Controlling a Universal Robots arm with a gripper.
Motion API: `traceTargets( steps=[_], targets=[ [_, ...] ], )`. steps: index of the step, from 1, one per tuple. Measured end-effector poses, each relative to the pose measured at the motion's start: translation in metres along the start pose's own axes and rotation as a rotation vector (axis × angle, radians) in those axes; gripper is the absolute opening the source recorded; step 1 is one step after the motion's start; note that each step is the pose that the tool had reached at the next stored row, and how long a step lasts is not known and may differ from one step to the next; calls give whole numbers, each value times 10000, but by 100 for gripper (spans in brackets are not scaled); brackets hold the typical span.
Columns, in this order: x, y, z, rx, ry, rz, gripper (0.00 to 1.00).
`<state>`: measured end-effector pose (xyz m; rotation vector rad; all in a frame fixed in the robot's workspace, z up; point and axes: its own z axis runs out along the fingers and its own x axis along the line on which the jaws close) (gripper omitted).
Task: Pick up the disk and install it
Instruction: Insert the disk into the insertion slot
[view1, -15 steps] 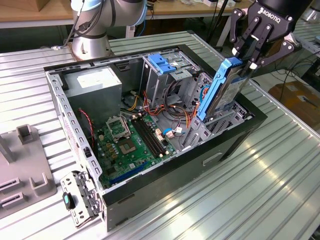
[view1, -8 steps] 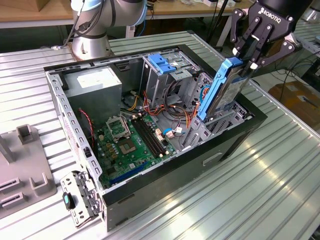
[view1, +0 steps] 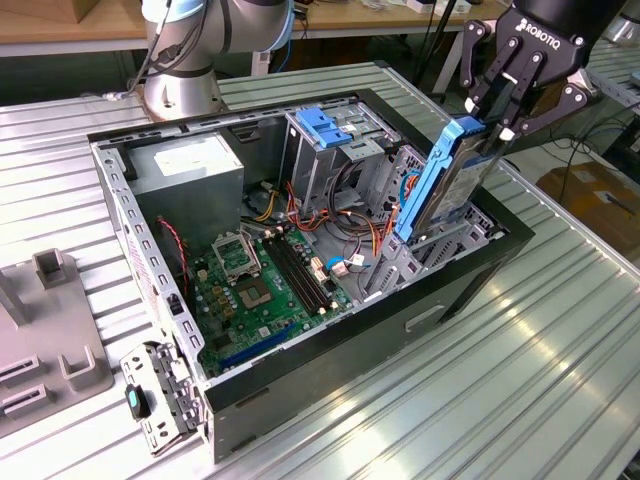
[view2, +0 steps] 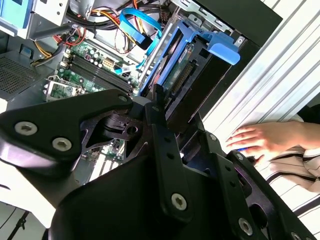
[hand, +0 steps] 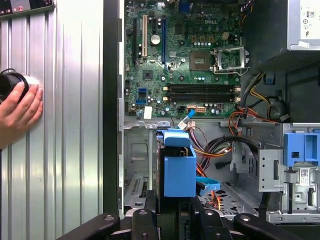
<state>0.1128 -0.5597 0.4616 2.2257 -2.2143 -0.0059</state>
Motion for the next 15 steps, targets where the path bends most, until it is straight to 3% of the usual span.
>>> traceTargets(
  steps=[15],
  targets=[
    [0, 0, 58, 0, 0, 0, 35]
  ],
)
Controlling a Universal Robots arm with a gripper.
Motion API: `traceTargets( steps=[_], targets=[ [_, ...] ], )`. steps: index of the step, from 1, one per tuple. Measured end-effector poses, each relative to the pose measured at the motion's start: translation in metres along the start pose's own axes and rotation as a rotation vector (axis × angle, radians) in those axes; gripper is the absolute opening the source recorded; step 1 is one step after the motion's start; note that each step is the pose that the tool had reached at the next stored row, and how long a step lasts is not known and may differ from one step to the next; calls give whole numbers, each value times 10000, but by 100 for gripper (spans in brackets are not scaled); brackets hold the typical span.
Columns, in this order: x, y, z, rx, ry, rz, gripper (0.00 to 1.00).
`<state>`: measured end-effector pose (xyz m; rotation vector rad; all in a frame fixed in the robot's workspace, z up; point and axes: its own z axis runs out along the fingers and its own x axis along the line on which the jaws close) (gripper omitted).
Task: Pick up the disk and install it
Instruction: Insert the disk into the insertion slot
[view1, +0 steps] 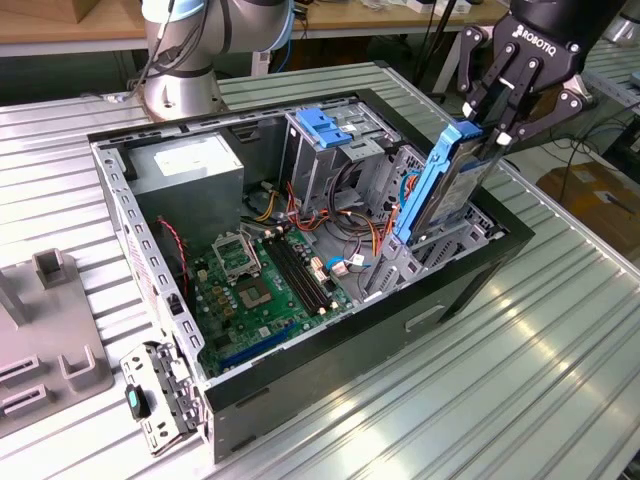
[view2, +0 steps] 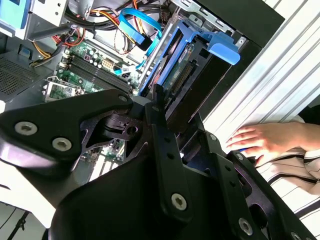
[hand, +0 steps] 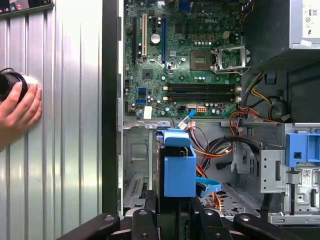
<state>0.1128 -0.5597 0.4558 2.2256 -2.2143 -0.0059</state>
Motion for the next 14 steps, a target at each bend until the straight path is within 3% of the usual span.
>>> traceTargets(
  steps=[14],
  targets=[
    [0, 0, 104, 0, -2, 0, 35]
  ],
)
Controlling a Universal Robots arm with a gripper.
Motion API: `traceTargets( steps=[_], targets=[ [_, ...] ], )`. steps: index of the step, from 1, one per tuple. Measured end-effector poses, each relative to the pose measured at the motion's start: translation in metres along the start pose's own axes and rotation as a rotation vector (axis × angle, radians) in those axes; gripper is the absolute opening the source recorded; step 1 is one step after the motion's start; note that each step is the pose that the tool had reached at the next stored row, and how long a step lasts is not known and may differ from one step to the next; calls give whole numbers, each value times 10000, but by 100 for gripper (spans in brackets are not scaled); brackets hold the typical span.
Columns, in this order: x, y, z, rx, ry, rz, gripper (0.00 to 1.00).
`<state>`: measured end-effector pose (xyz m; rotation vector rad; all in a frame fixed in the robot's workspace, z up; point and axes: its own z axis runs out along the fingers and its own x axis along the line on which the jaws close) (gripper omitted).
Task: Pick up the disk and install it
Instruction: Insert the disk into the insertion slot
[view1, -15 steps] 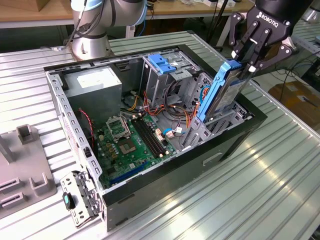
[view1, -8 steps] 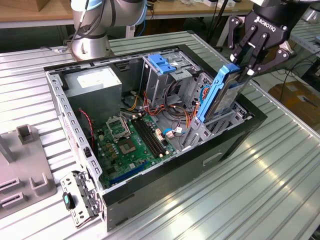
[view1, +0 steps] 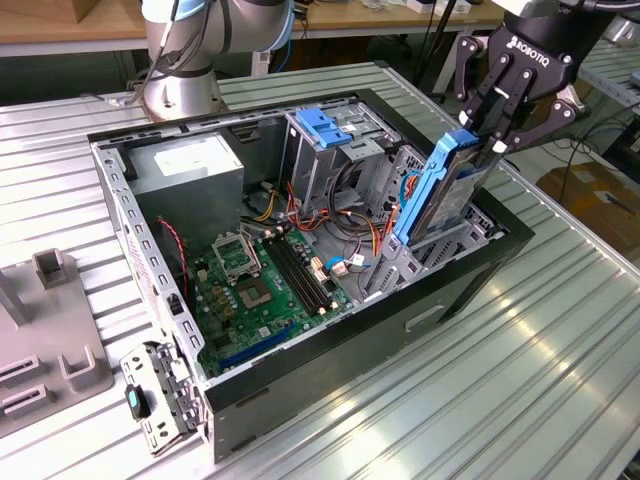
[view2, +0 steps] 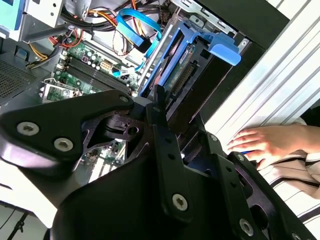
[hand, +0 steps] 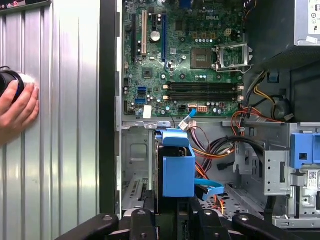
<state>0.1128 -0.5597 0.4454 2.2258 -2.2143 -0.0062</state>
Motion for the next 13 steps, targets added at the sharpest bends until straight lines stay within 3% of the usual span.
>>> traceTargets(
  steps=[11, 13],
  targets=[
    [0, -1, 204, 0, 1, 0, 35],
    [0, -1, 215, 0, 2, 0, 35]
  ],
)
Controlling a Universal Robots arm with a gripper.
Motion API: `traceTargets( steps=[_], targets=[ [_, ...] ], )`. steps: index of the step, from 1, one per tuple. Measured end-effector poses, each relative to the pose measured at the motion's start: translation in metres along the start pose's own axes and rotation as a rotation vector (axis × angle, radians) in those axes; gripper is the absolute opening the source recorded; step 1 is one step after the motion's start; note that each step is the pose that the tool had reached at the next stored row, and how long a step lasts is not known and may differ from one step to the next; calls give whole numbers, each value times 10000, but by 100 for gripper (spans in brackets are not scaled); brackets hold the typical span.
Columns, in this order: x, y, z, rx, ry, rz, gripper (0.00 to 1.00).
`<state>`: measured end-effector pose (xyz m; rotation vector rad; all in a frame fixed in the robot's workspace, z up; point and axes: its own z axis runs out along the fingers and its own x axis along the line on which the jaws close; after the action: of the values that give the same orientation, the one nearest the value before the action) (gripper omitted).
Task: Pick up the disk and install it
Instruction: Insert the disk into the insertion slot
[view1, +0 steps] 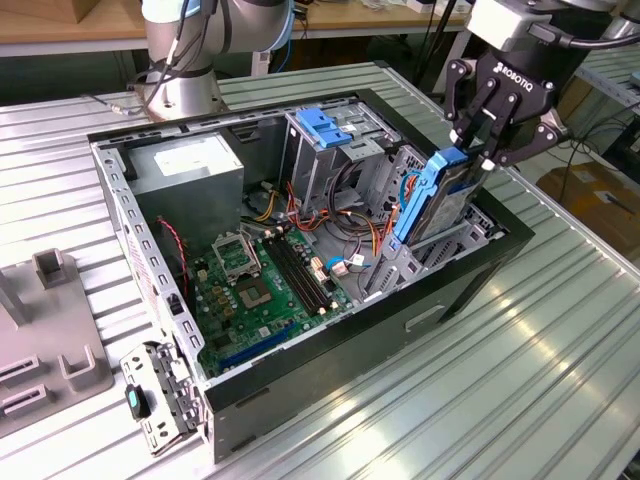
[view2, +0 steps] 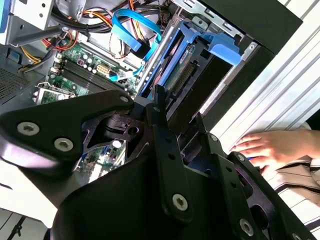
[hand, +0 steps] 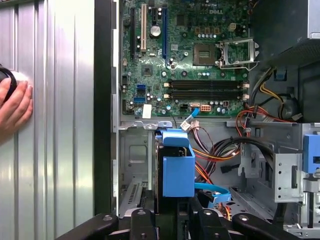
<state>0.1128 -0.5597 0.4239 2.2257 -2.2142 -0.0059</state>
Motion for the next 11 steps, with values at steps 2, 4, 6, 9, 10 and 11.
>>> traceTargets(
  steps=[2, 4, 6, 9, 10, 11],
  targets=[
    [1, 0, 1, 0, 0, 0, 35],
    [0, 0, 2, 1, -2, 0, 35],
    [0, 0, 3, 0, -2, 1, 35],
    [1, 0, 27, 1, -3, 0, 35],
    [1, 0, 47, 0, -3, 0, 35],
    [0, 0, 70, 0, -2, 0, 35]
  ],
)
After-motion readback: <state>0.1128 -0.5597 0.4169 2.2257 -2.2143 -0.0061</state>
